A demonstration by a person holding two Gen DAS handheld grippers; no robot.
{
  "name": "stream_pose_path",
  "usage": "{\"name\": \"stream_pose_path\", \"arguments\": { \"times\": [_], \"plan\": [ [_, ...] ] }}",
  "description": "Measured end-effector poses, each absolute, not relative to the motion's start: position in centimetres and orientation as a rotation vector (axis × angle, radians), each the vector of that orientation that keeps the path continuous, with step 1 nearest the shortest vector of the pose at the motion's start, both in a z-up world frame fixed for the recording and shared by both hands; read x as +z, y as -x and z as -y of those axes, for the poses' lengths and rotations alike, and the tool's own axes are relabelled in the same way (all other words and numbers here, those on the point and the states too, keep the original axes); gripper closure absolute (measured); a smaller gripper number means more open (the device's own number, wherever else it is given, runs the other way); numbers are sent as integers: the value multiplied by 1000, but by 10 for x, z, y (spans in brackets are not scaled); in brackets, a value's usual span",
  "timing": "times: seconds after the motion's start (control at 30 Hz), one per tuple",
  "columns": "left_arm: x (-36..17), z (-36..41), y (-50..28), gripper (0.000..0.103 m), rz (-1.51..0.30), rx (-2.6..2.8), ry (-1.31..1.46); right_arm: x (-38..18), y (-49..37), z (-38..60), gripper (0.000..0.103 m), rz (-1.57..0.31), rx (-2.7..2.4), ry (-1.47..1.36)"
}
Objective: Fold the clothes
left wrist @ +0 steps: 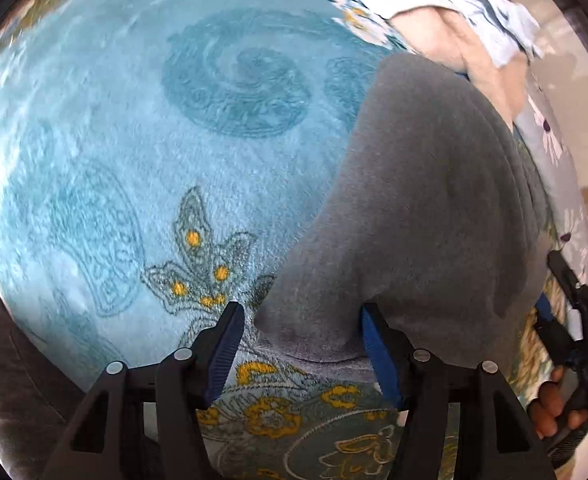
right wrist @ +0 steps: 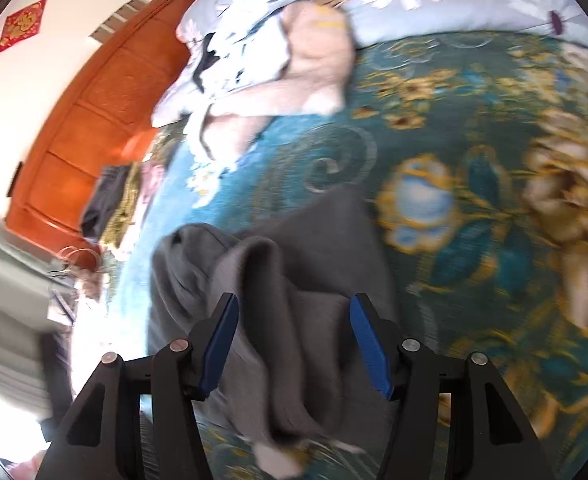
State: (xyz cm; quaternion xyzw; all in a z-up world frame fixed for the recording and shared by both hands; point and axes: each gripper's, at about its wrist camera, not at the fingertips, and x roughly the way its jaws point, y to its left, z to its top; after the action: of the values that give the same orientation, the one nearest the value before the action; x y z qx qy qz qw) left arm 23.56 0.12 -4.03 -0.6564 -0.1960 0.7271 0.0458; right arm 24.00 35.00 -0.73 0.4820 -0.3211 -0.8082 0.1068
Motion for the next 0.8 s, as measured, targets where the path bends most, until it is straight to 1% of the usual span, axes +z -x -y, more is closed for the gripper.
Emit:
{"name": "stream_pose_path", "arguments": {
  "times": [0.03, 0.13, 0.17, 0.27, 0.33, 0.37, 0.4, 0.43, 0.53, 0.6, 0.63, 0.73, 0.8],
  "plan": [
    [-42, 5, -237, 36, 656, 2211, 2002, -13, -232, -348, 43, 982, -2346, -1414],
    [-42, 4, -240, 36, 665, 2201, 1993, -29, -219, -346, 42, 1130, -2281, -1452],
    [-42, 4, -242, 35, 668, 2198, 1990, -31, -217, -344, 42, 1153, -2270, -1460],
    [-41, 2, -244, 36, 668, 2187, 1977, -28, -217, -338, 42, 1150, -2259, -1470],
    [-40, 4, -247, 36, 704, 2177, 1968, -27, -218, -334, 44, 1148, -2252, -1476],
    [-40, 7, -248, 36, 732, 2171, 1962, -26, -218, -332, 59, 1146, -2249, -1480],
    [-40, 10, -250, 36, 762, 2166, 1955, -26, -218, -329, 71, 1145, -2245, -1483],
    [-39, 12, -252, 36, 787, 2164, 1947, -25, -218, -327, 86, 1144, -2242, -1486],
    [-26, 14, -258, 36, 817, 2175, 1863, -16, -225, -331, 94, 1194, -2238, -1445],
    [-12, 8, -261, 36, 775, 2200, 1785, -1, -235, -340, 96, 1250, -2244, -1375],
    [-11, 6, -260, 36, 748, 2200, 1788, 9, -240, -344, 96, 1256, -2252, -1332],
    [-7, 0, -256, 35, 670, 2200, 1796, 27, -247, -350, 96, 1191, -2290, -1287],
    [-9, -3, -252, 35, 618, 2196, 1838, 20, -247, -350, 96, 1139, -2318, -1353]
  ]
}}
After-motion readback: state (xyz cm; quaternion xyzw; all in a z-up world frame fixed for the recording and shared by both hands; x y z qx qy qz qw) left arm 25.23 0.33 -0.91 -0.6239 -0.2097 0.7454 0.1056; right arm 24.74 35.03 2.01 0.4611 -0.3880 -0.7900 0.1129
